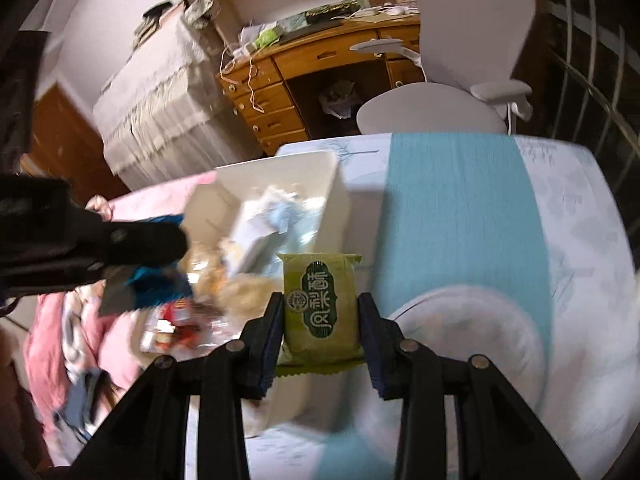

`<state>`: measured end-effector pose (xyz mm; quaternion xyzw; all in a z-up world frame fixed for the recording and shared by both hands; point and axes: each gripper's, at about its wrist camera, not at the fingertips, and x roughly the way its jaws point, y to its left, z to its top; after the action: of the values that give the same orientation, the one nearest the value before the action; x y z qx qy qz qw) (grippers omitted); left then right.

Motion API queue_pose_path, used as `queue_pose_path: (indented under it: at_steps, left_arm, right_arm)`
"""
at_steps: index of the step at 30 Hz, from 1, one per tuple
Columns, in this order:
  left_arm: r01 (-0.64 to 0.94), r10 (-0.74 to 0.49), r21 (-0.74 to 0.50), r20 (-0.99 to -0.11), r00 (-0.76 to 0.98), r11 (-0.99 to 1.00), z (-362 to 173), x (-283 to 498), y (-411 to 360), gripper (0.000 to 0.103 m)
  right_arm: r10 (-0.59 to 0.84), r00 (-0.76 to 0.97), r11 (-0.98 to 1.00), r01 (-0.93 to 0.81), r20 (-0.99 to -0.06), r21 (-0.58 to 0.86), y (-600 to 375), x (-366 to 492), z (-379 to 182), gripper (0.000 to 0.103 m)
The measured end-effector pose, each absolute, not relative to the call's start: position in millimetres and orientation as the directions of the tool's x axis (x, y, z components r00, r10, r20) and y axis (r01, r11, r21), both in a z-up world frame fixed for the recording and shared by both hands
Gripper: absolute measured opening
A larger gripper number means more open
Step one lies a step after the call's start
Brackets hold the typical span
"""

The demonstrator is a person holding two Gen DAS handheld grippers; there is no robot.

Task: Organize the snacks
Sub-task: 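Carry the blue-and-white packet into the tray with the left tool while the right drops the green packet there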

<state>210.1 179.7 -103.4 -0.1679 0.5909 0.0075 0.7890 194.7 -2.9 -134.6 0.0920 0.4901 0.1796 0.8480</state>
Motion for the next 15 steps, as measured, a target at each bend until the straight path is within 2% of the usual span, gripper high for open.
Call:
queue_pose_path:
  at_steps: [4, 7, 8, 11, 15]
  left_arm:
    - [-0.198, -0.166, -0.225, -0.947, 0.276, 0.954, -130, 196, 215, 0.035]
    - [-0.188, -0.160, -0.203, -0.962, 0.220, 0.961, -151, 183, 238, 0.040]
    - [-0.188, -0.148, -0.187, -0.967, 0.205, 0.964, -156, 177, 246, 0.044]
    - [-0.180, -0.136, -0.176, -0.966, 0.218, 0.968, -160, 153, 264, 0.063]
    - [-0.154, -0.127, -0.171, -0.957, 0.261, 0.973, -158, 121, 274, 0.071]
  right_arm:
    - [0.427, 0.458, 0.904, -0.204, -0.780, 0.375, 27, 168, -143, 0.038]
    - [0.420, 0.462, 0.908, -0.202, -0.781, 0.368, 45, 149, -151, 0.050]
    - [0.422, 0.456, 0.907, -0.198, -0.784, 0.372, 48, 145, -153, 0.054]
    - [0.414, 0.432, 0.910, -0.171, -0.802, 0.378, 52, 134, -159, 0.057]
    - [0.412, 0.416, 0.910, -0.132, -0.811, 0.394, 48, 120, -164, 0.068]
